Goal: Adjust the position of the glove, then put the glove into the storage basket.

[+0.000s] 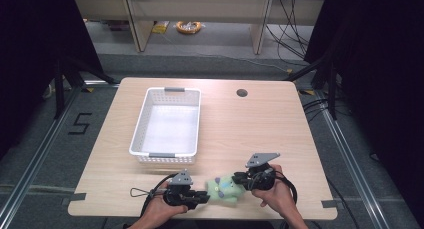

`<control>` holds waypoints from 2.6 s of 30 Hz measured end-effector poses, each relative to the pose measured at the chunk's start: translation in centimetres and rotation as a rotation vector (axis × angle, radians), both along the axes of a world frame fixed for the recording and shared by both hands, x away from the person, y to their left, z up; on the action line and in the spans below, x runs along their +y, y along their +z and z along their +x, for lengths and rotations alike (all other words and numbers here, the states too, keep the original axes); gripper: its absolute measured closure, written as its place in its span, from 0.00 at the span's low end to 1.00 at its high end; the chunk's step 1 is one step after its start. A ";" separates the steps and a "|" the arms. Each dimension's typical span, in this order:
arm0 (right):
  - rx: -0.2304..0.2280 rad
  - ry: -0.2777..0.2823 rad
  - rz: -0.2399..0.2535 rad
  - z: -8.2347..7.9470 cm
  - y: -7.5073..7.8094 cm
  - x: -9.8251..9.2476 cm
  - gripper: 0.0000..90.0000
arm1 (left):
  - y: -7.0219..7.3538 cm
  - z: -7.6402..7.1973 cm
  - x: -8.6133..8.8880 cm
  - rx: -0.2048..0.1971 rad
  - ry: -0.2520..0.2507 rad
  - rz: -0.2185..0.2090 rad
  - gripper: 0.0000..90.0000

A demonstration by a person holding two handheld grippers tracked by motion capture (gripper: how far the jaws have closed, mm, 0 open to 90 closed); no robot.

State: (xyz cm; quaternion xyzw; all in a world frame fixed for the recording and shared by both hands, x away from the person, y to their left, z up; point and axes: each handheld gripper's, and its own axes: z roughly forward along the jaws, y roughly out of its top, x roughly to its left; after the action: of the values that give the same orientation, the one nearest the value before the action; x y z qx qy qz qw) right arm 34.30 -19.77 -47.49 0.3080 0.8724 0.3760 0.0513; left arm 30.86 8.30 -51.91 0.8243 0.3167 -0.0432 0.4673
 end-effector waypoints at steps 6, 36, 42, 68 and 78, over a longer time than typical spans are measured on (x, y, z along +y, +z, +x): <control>-0.004 -0.077 0.070 -1.0 0.8 -1.0 0.63 | 1.1 0.8 0.9 -0.016 0.046 -0.029 0.63; 0.208 -0.214 0.136 -1.2 -3.2 -0.8 0.54 | -0.3 2.5 -0.9 0.150 0.141 -0.044 0.60; 0.221 -0.197 0.157 -1.2 -3.4 -0.8 0.59 | -0.7 2.5 -0.9 0.171 0.116 -0.079 0.67; 0.170 -0.105 0.186 -2.4 -1.9 0.1 0.78 | 0.7 1.2 0.1 0.102 0.075 -0.099 0.81; 0.166 -0.076 0.222 -3.2 0.4 1.8 0.78 | 2.7 0.8 1.9 0.069 0.061 -0.095 0.81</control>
State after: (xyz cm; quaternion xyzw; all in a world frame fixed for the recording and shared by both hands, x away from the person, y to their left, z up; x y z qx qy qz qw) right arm 31.13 -18.00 -47.12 0.3748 0.8143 0.4412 -0.0411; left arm 31.71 10.22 -49.19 0.7892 0.3552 -0.0722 0.4958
